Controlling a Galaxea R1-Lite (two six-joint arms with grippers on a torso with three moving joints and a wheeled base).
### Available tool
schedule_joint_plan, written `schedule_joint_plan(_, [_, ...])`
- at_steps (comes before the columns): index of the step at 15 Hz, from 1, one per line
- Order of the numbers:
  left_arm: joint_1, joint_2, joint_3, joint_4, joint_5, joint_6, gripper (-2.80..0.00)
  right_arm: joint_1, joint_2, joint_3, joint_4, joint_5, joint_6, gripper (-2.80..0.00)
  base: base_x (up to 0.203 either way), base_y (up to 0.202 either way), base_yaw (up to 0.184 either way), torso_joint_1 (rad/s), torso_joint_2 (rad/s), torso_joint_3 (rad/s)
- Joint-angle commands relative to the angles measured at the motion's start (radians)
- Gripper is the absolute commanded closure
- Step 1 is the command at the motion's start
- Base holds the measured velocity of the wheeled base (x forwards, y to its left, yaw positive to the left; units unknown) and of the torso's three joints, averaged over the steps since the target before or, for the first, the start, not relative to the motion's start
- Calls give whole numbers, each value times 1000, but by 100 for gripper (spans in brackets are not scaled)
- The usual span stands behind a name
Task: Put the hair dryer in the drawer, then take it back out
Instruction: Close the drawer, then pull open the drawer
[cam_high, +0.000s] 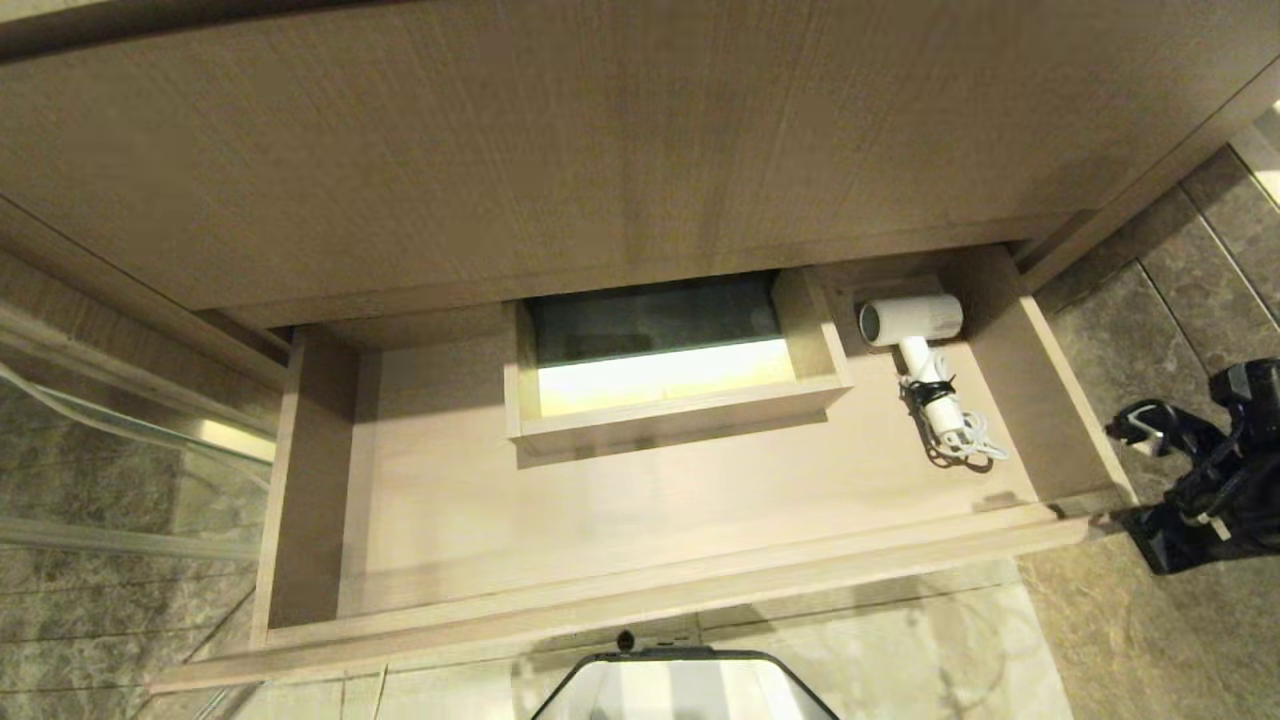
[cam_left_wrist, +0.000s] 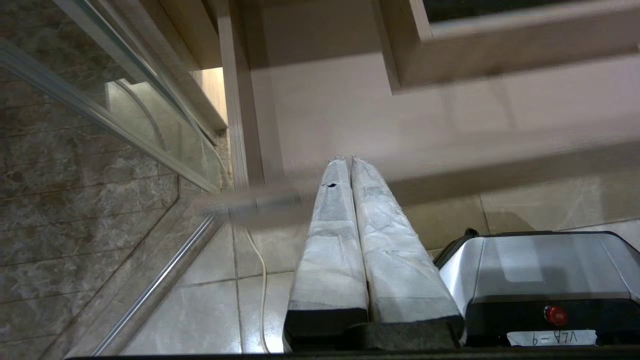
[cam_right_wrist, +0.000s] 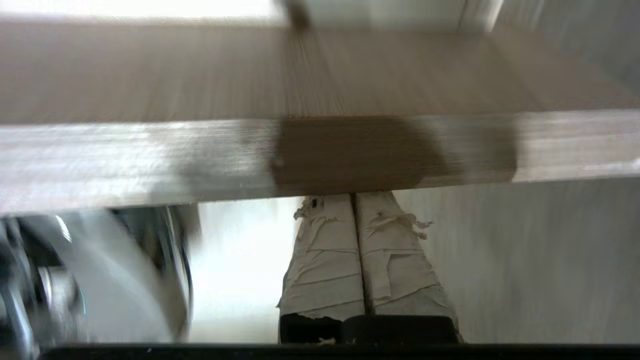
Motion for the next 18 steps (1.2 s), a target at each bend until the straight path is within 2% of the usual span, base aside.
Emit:
schedule_joint_plan(1, [0, 0, 2, 0, 0, 0, 0, 9, -32, -47, -223, 109, 21, 0, 0, 0, 0, 0, 0, 0])
schedule_joint_plan(3, [0, 0, 0, 0, 0, 0, 0, 36, 7, -121, -404, 141, 69, 0, 0, 0, 0, 0, 0, 0])
schedule_joint_plan(5, [0, 0, 1, 0, 0, 0, 0, 47, 44, -191, -480, 144, 105, 0, 0, 0, 0, 0, 0, 0])
schedule_joint_plan(6, [0, 0, 2, 0, 0, 0, 0, 42, 33, -175, -434, 145, 101, 0, 0, 0, 0, 0, 0, 0])
schedule_joint_plan(9, [0, 0, 2, 0, 0, 0, 0, 10, -112, -91, -92, 128, 43, 0, 0, 0, 0, 0, 0, 0])
schedule_joint_plan(11, [0, 0, 1, 0, 0, 0, 0, -1, -213, -28, 61, 91, 10, 0, 0, 0, 0, 0, 0, 0])
schedule_joint_plan(14, [0, 0, 2, 0, 0, 0, 0, -13, -322, 59, 95, 83, 9, 0, 0, 0, 0, 0, 0, 0])
schedule_joint_plan(18, [0, 0, 0, 0, 0, 0, 0, -17, -605, 167, 92, 103, 83, 0, 0, 0, 0, 0, 0, 0])
